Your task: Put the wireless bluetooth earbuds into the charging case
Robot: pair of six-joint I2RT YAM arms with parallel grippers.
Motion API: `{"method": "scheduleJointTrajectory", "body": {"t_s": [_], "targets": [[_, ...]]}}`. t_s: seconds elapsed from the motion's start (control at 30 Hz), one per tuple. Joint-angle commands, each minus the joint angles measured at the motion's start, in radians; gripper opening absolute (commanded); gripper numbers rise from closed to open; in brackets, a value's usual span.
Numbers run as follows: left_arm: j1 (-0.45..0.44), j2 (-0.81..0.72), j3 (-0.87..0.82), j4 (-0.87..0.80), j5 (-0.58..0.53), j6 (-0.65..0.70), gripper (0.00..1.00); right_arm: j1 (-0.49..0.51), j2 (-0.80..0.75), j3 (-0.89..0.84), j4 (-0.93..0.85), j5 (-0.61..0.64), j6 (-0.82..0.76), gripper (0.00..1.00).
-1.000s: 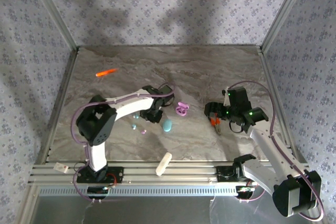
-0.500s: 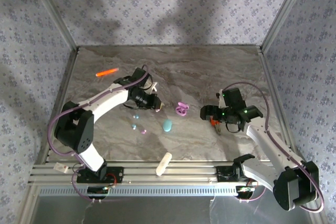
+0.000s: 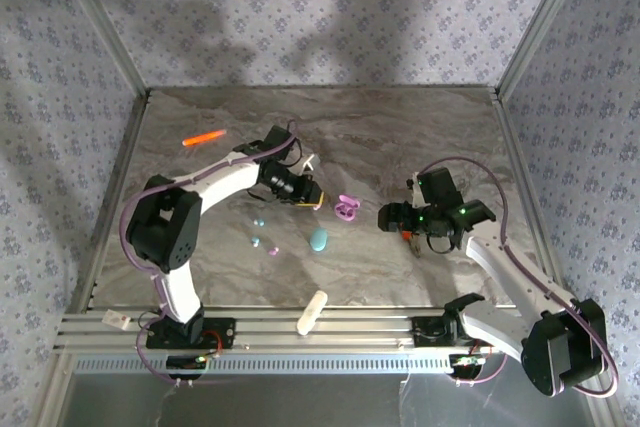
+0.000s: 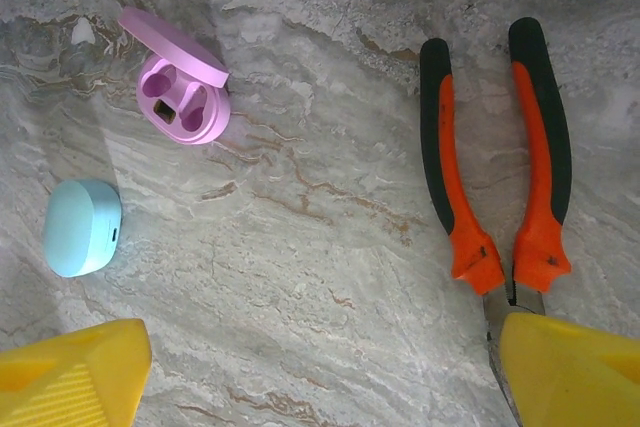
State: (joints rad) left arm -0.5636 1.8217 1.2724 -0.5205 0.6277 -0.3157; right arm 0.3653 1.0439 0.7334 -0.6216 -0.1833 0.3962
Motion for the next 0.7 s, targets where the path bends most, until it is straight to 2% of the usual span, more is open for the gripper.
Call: {"method": "scheduleJointTrajectory", "body": {"t_s": [0.0, 0.27, 0.67], "targets": [[-0.047, 0.033, 0.067, 0.041, -0.031, 0.069, 0.21, 0.004, 0.005, 0.006, -0.024, 0.022, 0.009, 0.92], [-0.117, 0.096, 0.113, 0.047, -0.131, 0.146, 0.19, 0.003, 0.010, 0.007, -0.033, 0.037, 0.003, 0.92], [-0.131, 0.156, 0.133, 0.099, -0.137, 0.175, 0.17, -0.003, 0.017, 0.007, -0.035, 0.042, -0.005, 0.92]]}}
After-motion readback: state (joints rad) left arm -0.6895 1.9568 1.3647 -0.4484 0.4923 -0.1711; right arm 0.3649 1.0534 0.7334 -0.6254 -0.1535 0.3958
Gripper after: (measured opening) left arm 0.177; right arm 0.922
